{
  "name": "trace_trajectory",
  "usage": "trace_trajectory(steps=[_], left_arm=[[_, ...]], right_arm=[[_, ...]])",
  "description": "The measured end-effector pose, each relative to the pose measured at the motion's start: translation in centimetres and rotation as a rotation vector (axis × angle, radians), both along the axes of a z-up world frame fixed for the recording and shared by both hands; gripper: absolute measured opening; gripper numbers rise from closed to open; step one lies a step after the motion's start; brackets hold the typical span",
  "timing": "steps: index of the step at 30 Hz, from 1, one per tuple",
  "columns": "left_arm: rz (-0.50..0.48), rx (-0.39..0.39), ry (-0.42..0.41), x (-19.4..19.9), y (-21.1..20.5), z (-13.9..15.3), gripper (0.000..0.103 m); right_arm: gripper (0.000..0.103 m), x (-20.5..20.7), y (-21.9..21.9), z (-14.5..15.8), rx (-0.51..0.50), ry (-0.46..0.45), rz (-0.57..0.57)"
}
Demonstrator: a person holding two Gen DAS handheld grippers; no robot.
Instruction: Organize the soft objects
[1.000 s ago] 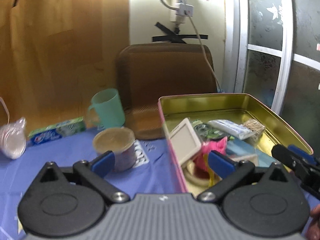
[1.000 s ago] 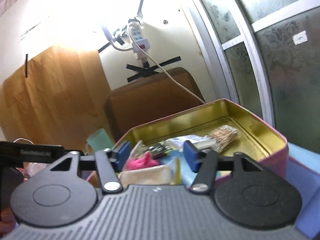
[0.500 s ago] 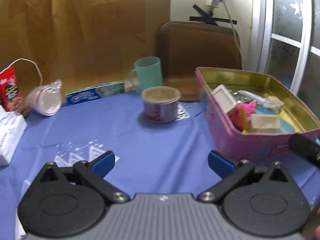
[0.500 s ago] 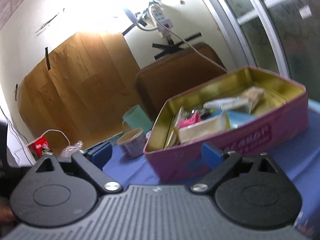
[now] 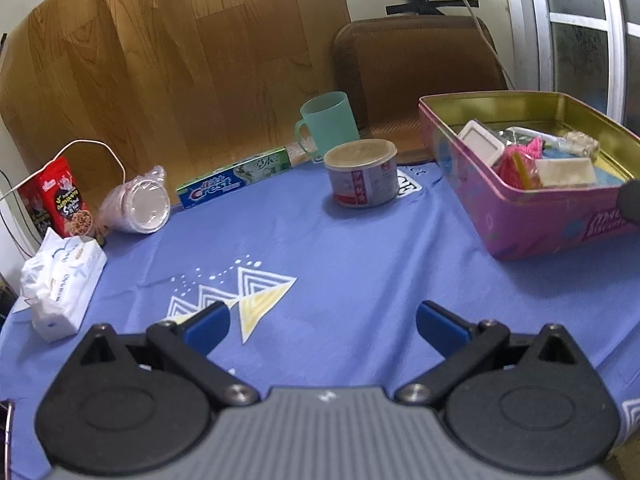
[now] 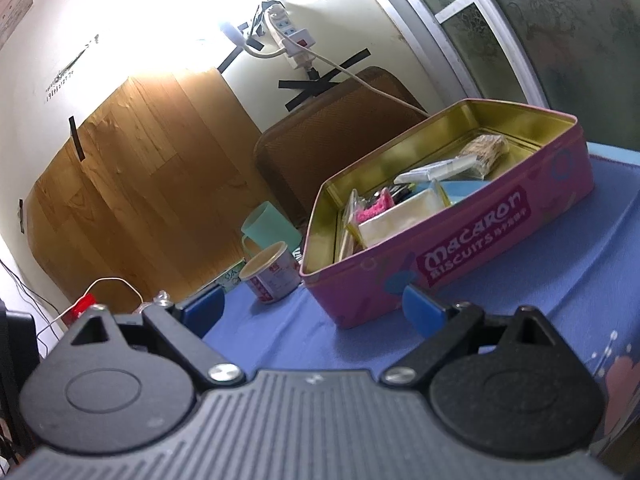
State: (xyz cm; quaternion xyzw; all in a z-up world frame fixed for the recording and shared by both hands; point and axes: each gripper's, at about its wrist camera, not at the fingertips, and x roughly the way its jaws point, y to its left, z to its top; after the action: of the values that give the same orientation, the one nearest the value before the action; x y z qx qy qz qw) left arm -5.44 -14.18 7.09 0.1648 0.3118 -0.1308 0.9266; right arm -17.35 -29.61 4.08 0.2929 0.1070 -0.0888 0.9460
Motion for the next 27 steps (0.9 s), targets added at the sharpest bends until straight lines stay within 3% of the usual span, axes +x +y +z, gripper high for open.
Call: trace_trajectory(steps=[16, 27], left_arm=[[0.020, -0.062, 0.046, 0.1, 1.5, 0.4, 0.103], [0.042, -0.090, 0.018, 0.1, 2.5, 1.5, 0.103]], right_arm=[[0.098, -0.2, 0.9, 0.3, -0.006, -0.017, -0.005], [0.098, -0.3, 1.8, 0.8, -0.027, -0.035, -0.021]])
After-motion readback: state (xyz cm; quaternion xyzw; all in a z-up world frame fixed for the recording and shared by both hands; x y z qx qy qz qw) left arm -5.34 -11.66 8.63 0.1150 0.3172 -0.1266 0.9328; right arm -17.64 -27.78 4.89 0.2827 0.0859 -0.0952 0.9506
